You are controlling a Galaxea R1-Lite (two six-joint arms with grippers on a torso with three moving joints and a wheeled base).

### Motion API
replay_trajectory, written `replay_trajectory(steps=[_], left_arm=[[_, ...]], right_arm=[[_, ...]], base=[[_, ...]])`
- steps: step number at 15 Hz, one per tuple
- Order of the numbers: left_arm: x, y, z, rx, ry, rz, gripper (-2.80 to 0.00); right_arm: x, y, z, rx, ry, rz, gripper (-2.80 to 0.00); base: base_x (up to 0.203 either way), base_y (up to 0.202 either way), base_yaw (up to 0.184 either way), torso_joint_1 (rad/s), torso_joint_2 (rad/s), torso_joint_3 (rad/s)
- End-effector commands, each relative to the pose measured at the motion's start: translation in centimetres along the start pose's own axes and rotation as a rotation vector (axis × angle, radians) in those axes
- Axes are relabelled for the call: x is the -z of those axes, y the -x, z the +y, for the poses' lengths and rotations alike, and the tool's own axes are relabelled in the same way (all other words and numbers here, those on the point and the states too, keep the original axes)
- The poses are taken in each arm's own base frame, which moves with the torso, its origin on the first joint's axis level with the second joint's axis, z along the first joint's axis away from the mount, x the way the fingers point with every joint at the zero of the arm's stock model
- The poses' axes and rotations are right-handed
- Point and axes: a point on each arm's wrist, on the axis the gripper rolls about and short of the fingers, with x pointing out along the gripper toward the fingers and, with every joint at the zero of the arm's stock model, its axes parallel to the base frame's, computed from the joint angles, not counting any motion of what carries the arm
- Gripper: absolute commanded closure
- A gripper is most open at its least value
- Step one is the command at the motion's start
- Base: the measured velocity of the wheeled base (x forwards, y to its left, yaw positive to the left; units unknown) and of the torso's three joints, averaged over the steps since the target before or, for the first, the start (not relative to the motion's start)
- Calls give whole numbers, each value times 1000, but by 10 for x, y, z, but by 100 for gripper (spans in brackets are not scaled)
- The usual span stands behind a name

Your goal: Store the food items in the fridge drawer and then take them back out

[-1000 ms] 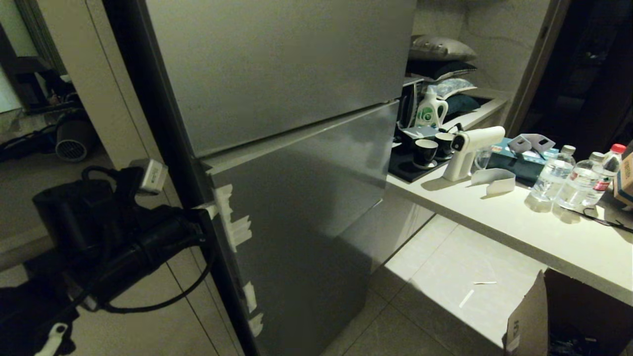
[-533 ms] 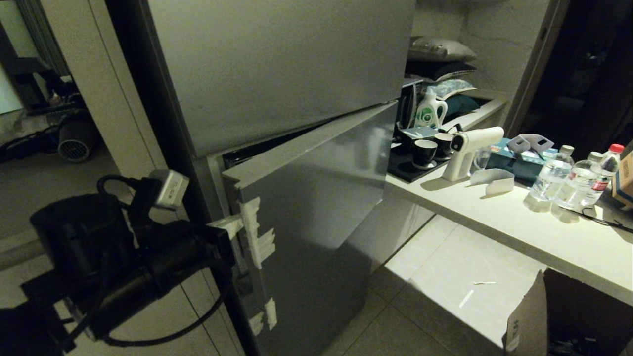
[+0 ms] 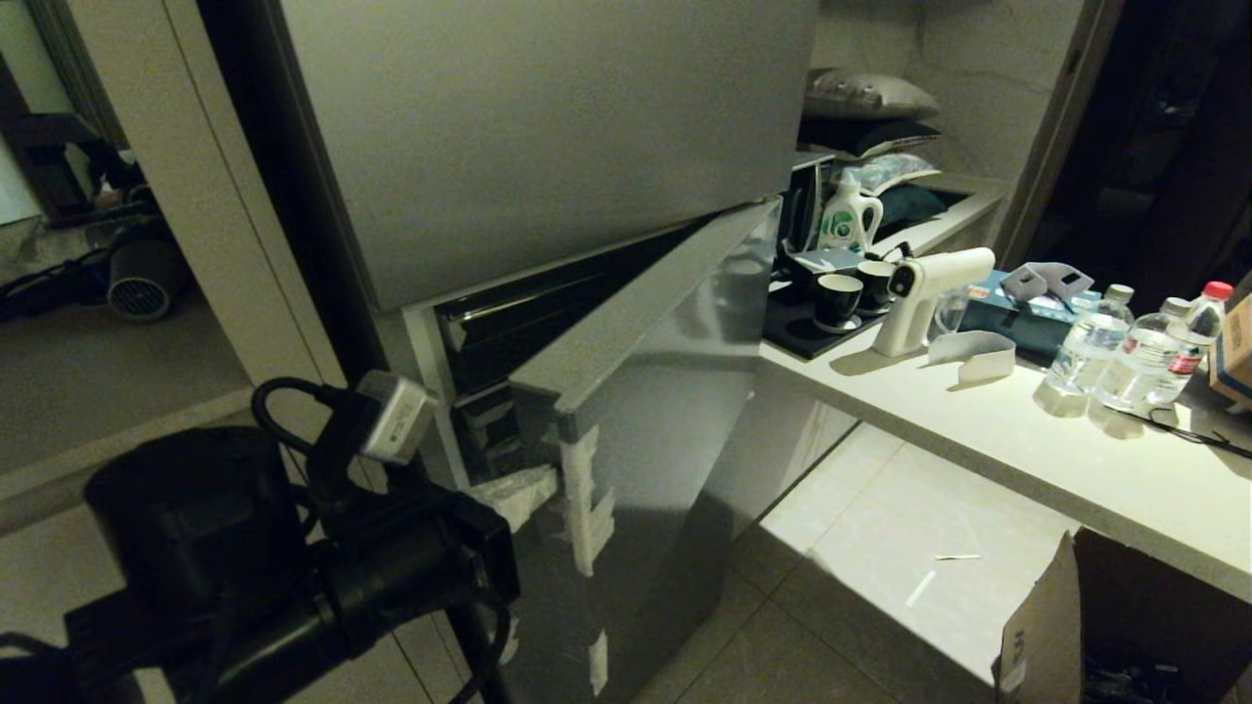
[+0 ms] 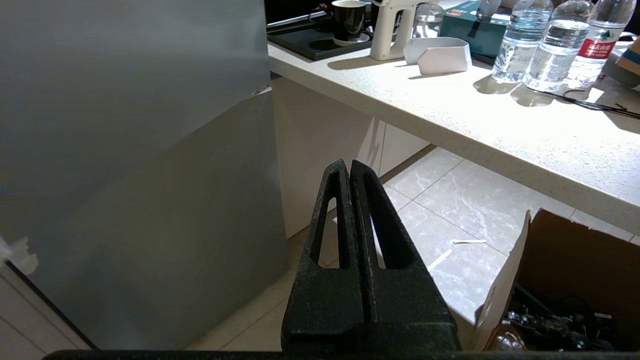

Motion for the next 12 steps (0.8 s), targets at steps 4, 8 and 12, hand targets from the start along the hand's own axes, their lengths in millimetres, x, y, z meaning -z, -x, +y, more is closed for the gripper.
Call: replay_trajectory(steps=[4,8,12], left_arm=[[4,16,-31,133,-14,8,0],[-1,21,-30,125,-11,-22,0],[-24,45,-26,4,6,-151,0]], right_arm=[[9,-2,0,0,0,29,0],[9,-2,0,0,2,29,0],[9,-2,0,0,-2,29,0]], base=[[0,0,0,0,0,0],[0,0,0,0,0,0],[0,0,0,0,0,0]])
